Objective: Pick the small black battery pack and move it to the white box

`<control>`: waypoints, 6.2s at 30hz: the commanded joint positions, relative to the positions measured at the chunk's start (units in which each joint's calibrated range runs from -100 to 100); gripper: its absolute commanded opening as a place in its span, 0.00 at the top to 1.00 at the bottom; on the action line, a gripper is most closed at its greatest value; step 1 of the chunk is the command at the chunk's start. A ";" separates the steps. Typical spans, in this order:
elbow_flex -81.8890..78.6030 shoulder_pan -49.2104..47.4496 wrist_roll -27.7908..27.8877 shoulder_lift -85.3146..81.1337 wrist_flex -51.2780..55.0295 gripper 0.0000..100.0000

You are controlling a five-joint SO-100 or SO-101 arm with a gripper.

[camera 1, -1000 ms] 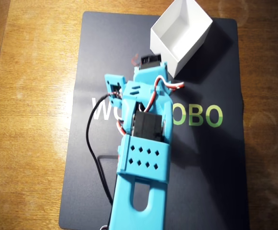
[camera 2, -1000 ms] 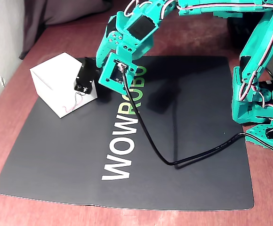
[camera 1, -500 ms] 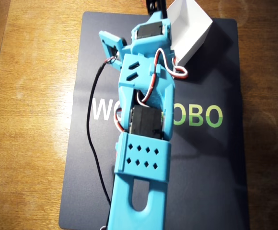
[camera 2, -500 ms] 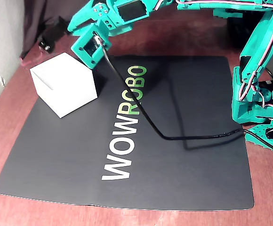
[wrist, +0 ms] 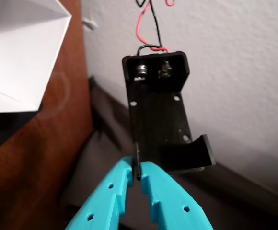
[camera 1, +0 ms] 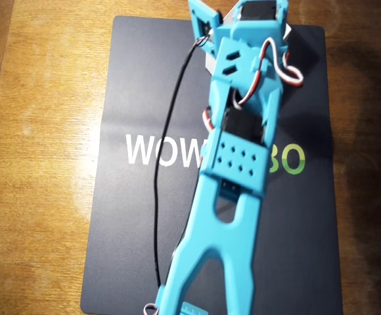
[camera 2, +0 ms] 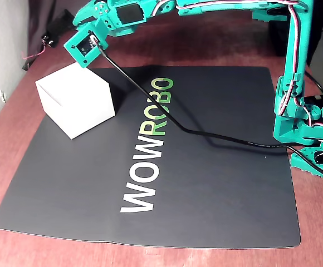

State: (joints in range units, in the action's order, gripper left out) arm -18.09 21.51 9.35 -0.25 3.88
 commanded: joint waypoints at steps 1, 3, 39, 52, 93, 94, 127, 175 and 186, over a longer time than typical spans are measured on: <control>5.80 1.89 -0.09 3.02 -0.90 0.99; 5.62 2.01 0.07 3.45 -0.81 0.99; 4.80 3.77 0.18 4.42 16.80 0.99; 4.62 -1.39 4.42 4.42 16.80 0.99; 0.27 -2.45 6.05 0.04 20.22 0.91; 0.27 -2.56 5.18 -1.02 22.67 0.91; -54.43 -17.58 -9.54 -63.45 51.95 0.95; -71.93 -22.86 -9.65 -90.63 65.88 0.99; -71.93 -22.86 -9.65 -90.63 65.88 0.99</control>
State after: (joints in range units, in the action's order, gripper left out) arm -90.18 -1.61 -0.26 -91.10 69.47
